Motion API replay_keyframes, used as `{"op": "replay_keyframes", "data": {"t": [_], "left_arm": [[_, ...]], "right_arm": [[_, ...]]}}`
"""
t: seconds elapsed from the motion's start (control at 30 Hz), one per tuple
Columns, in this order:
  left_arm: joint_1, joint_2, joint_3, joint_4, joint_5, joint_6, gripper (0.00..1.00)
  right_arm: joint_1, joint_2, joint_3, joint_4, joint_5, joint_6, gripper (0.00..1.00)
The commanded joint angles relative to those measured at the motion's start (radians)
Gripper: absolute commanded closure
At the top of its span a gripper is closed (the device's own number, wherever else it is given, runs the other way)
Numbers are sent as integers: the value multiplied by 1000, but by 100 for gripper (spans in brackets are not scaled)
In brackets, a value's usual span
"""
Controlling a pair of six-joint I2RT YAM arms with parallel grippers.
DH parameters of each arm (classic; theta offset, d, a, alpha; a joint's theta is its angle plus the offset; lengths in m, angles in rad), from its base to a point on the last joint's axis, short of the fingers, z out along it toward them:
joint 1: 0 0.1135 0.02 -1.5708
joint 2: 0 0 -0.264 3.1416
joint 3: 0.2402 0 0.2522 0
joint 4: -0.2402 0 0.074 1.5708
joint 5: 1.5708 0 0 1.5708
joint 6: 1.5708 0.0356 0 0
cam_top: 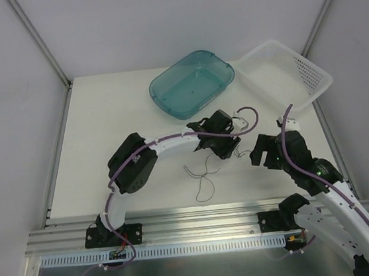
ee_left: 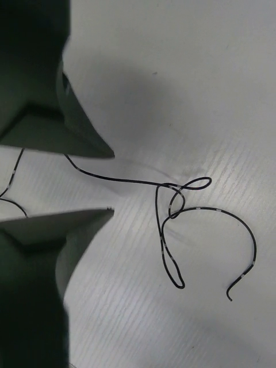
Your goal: Untangle the cables
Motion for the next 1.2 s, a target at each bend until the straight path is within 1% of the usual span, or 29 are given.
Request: {"op": "replay_keyframes", "data": {"t": [0.0, 0.07, 0.1, 0.13, 0.23, 0.27, 0.3, 0.37, 0.43, 0.47, 0.57, 0.6, 0.67, 0.8, 1.0, 1.17], "left_arm": [[-3, 20, 46, 57, 28, 26, 67], [-3, 23, 38, 68, 27, 23, 81], [-3, 18, 30, 77, 21, 17, 96], [-3, 0, 18, 85, 13, 12, 100], [-3, -71, -68, 111, -16, -21, 100], [-3, -94, -88, 120, -25, -23, 100], [-3, -114, -106, 123, -33, -70, 100], [-3, -172, -151, 131, -50, -109, 100], [-3, -226, -197, 137, -60, -179, 100], [-3, -241, -210, 142, -64, -230, 100], [-3, -295, -264, 142, -82, -319, 100], [-5, -308, -276, 140, -94, -380, 100], [-5, -348, -309, 143, -109, -457, 100], [-9, -416, -343, 145, -129, -538, 100], [-13, -463, -370, 151, -136, -594, 100], [-13, -479, -375, 162, -113, -650, 100]], "right_arm": [[-13, 1, -23, 66, -27, -1, 12], [-19, 15, -33, 88, -34, -3, 13], [-27, 23, -41, 94, -51, -4, 13], [-33, 33, -46, 100, -60, -1, 14], [-48, 44, -73, 140, -89, 16, 19], [-53, 52, -84, 167, -100, 20, 24], [-57, 55, -92, 183, -131, 26, 26], [-62, 69, -115, 236, -168, 42, 32], [-64, 80, -133, 270, -215, 54, 35], [-62, 87, -139, 308, -265, 56, 39], [-64, 84, -173, 385, -310, 76, 44], [-64, 86, -181, 402, -329, 85, 45], [-65, 86, -210, 457, -355, 112, 47], [-64, 72, -263, 563, -392, 161, 51], [-64, 67, -293, 664, -416, 181, 53], [-64, 81, -319, 758, -453, 201, 55]]}}
